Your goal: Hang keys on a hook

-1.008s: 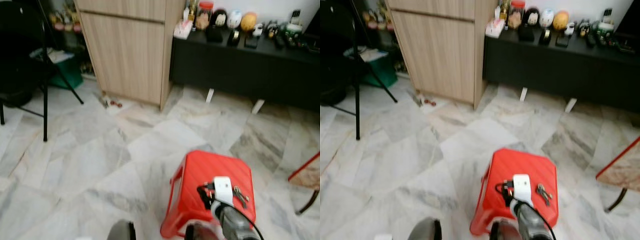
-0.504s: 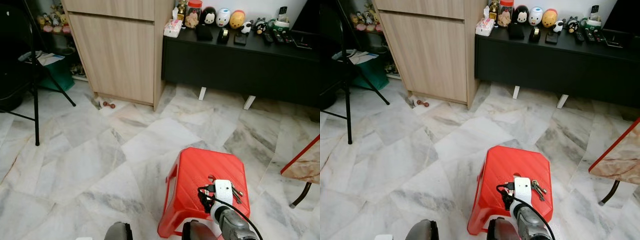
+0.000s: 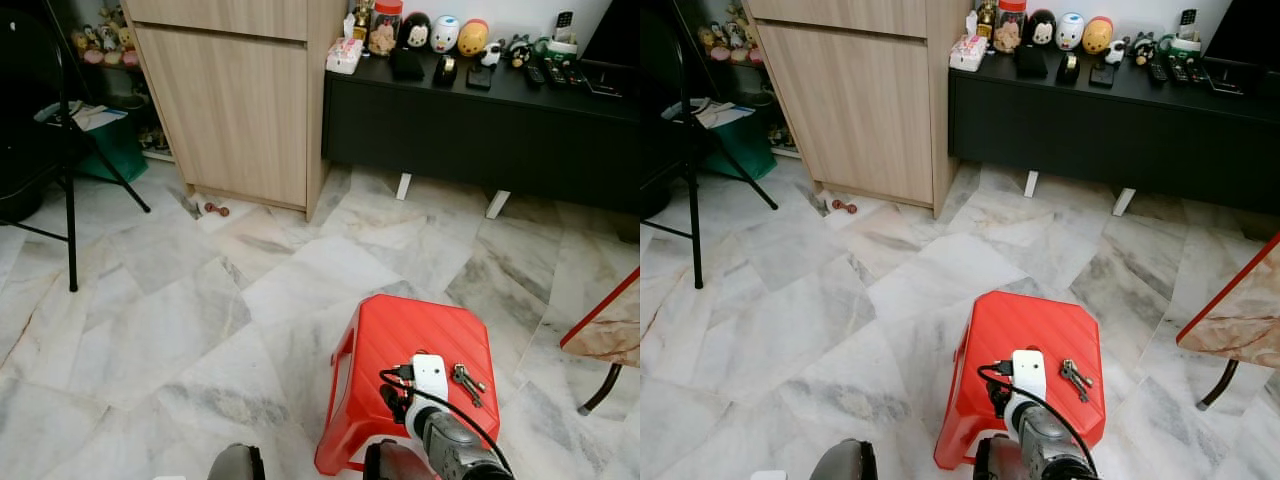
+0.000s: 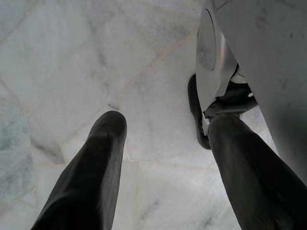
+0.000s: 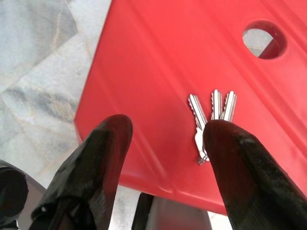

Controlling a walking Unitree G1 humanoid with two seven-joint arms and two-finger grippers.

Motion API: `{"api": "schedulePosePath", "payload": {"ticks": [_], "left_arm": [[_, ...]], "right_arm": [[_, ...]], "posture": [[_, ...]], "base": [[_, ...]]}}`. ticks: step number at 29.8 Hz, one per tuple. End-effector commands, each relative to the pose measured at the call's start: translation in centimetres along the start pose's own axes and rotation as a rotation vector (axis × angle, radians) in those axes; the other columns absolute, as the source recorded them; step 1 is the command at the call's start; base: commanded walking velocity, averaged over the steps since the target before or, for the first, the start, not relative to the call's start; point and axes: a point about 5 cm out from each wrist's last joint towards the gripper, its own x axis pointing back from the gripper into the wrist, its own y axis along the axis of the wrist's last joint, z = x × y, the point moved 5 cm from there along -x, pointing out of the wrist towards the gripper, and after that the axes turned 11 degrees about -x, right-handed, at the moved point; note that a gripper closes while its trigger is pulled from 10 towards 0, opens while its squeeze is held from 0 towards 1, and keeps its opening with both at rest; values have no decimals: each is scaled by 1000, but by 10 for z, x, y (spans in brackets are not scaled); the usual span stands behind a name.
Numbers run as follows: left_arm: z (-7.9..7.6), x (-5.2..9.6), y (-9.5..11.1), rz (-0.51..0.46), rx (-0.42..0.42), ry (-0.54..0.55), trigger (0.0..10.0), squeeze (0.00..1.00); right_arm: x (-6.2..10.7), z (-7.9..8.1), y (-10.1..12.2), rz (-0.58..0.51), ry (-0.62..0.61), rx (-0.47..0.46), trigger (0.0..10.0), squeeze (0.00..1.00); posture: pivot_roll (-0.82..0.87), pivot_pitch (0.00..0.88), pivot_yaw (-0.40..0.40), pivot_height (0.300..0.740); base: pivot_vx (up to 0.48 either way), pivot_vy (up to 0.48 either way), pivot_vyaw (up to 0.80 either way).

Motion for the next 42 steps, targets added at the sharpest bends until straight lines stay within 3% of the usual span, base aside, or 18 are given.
{"api": "schedulePosePath", "payload": {"ticks": [1,13,14,15,16,21,22,23,28,42], "left_arm": [[-5,3,-11,29,-3,-10,10000,0],[-6,3,-11,30,1,-10,10000,0],[-6,3,-11,30,1,-10,10000,0],[-6,3,-11,30,1,-10,10000,0],[-6,3,-11,29,0,-10,10000,0],[-6,3,-11,29,1,-9,10000,0],[-6,3,-11,29,2,-8,10000,0],[-6,3,-11,29,2,-8,10000,0],[-6,3,-12,30,1,-8,10000,0],[-9,6,-19,34,-14,-15,10000,0]], "right_arm": [[0,-3,0,4,-16,-10,10000,0],[0,-10,7,-34,-52,-214,10000,4],[0,-10,6,-31,-51,-232,10000,533],[0,-10,6,-31,-51,-232,10000,533],[1,-13,5,-23,-68,-265,10000,1000],[1,-14,3,-7,-71,-237,10000,1000],[1,-14,1,8,-74,-226,10000,43],[1,-14,0,17,-76,-219,10000,0],[1,-14,-3,50,-86,-180,10000,0],[-1,-10,5,18,-77,-190,10000,0]], "posture": [[75,111,-91,637],[67,120,-95,637],[67,121,-94,637],[67,121,-94,637],[67,121,-94,637],[71,123,-94,637],[71,124,-95,637],[72,124,-95,637],[74,129,-96,637],[75,159,-105,637]], "base": [[0,0,0],[0,0,0],[0,0,0],[0,0,0],[0,0,0],[0,0,0],[0,0,0],[0,0,0],[0,0,0],[0,0,0]]}}
